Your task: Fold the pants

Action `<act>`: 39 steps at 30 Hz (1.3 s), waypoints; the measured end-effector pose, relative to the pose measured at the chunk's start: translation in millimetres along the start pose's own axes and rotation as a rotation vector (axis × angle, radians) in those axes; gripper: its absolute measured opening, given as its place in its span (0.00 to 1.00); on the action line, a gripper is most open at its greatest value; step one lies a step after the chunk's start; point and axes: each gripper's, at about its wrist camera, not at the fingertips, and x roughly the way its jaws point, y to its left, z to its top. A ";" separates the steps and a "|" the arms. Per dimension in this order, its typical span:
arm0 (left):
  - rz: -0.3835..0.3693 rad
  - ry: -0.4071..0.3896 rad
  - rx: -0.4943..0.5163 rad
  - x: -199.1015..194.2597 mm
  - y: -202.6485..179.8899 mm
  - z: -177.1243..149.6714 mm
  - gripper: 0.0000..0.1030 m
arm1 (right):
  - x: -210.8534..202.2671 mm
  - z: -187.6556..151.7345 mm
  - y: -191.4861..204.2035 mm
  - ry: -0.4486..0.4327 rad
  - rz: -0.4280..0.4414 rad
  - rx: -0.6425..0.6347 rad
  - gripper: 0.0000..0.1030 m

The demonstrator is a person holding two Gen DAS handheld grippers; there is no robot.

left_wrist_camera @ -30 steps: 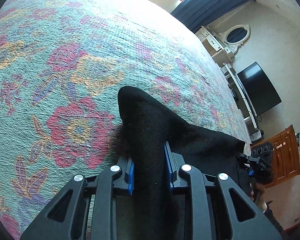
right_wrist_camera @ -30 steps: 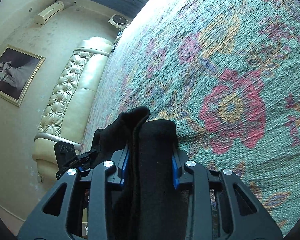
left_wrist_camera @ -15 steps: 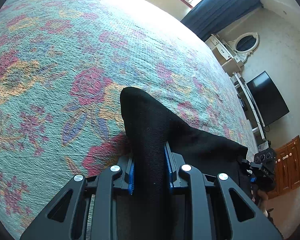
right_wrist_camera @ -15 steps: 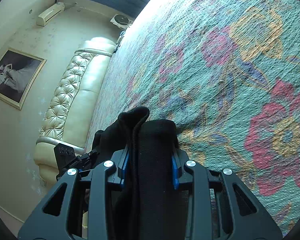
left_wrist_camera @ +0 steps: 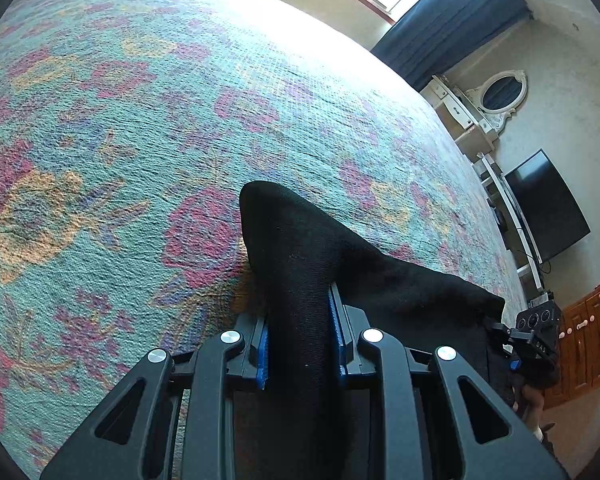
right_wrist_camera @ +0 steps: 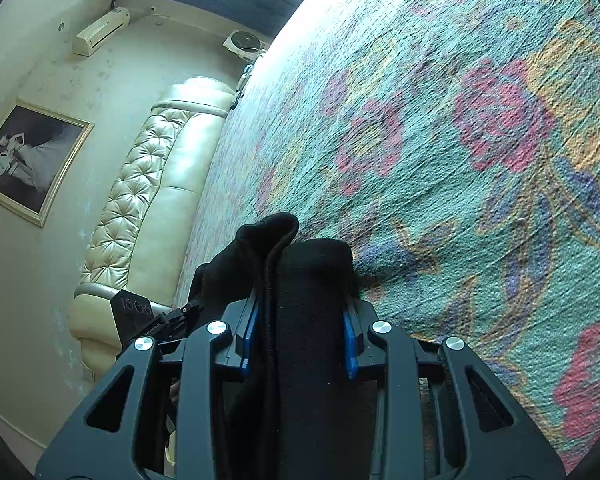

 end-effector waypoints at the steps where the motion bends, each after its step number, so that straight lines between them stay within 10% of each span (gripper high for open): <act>1: -0.001 -0.001 0.000 0.8 0.2 0.1 0.24 | 2.1 1.2 0.8 0.000 0.001 0.001 0.31; 39: -0.011 -0.020 0.022 4.5 6.1 4.4 0.26 | -2.1 -0.5 -31.1 -0.027 0.087 0.025 0.29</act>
